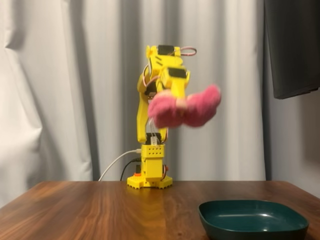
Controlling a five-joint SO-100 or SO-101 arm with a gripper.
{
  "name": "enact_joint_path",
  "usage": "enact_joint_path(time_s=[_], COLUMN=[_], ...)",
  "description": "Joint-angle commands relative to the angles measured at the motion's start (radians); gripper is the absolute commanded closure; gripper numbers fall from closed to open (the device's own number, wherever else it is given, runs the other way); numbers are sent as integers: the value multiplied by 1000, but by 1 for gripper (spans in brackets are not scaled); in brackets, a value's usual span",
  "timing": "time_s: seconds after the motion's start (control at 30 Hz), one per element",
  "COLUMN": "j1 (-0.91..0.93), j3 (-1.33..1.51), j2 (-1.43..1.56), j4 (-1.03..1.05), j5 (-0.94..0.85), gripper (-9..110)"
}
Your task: Grasp a strawberry bear and put it in the bin.
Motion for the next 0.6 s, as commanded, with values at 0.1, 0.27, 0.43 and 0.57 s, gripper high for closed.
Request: enact_joint_path(time_s=[0.1, 0.27, 0.43, 0.57], j1=[238, 304, 288, 233], j3=[-5, 120, 169, 175], j2=[52, 49, -18, -77], j4=[-169, -302, -425, -548], j5=[8, 9, 9, 9], gripper=[102, 102, 102, 102])
